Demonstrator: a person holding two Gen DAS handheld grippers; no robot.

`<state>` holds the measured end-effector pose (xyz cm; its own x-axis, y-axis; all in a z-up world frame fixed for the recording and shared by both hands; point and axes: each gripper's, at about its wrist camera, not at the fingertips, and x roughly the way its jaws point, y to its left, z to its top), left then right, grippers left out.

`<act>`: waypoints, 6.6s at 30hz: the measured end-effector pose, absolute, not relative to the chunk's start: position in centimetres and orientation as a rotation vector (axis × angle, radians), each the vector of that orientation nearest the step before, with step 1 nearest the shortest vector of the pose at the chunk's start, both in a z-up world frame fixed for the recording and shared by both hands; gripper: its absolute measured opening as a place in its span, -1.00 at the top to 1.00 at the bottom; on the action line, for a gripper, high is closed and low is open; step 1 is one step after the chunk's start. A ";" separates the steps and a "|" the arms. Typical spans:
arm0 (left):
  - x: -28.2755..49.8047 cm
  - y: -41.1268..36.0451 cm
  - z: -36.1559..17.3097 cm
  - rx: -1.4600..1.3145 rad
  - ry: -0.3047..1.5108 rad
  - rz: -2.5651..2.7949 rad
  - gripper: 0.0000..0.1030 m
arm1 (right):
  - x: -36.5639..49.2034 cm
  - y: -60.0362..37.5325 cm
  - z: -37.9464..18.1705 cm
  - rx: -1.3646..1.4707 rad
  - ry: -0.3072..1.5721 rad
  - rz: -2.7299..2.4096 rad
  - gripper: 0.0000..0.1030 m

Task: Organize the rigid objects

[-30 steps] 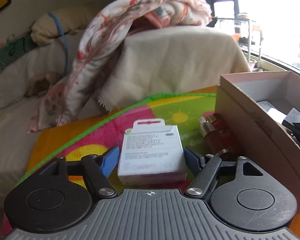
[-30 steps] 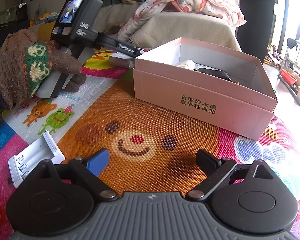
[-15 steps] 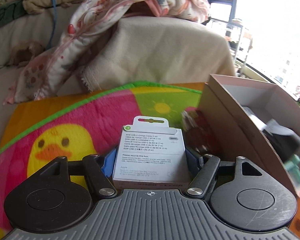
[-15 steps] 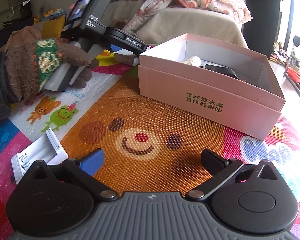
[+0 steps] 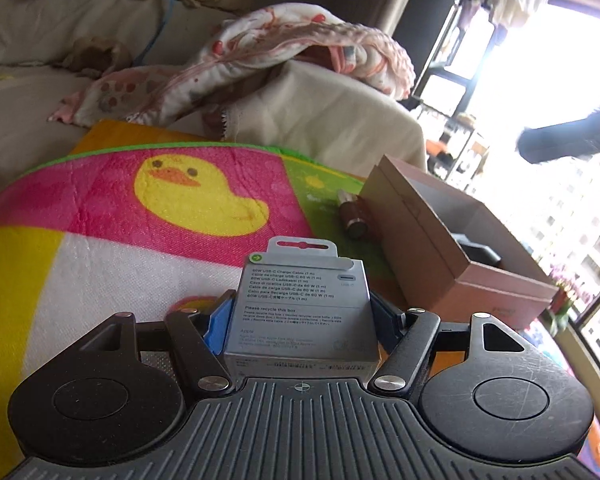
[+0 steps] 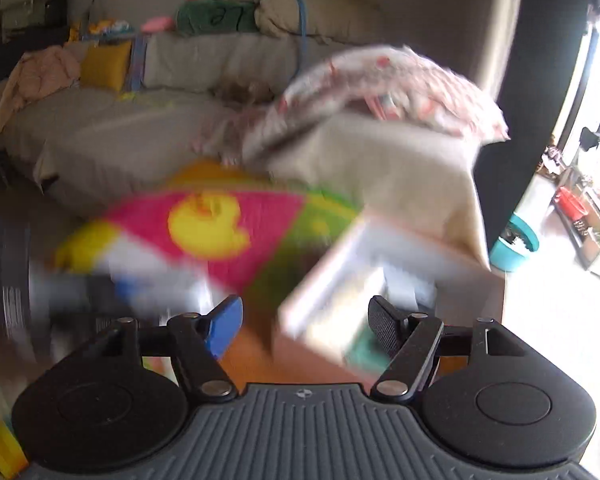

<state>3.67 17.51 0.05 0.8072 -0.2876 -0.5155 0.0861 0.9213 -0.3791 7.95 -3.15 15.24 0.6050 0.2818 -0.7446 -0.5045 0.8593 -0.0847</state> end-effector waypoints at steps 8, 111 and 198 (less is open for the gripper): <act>3.0 18.0 -0.2 -0.392 0.560 -0.212 -0.44 | 22.4 6.9 7.4 -0.462 1.113 0.255 0.35; 4.1 5.8 11.8 -0.098 0.501 -0.523 0.75 | 3.3 -18.4 11.0 -0.180 0.542 0.183 -0.52; -7.3 6.1 1.7 0.085 0.817 -0.351 -0.02 | -2.7 -12.1 2.2 -0.322 0.828 0.658 -0.35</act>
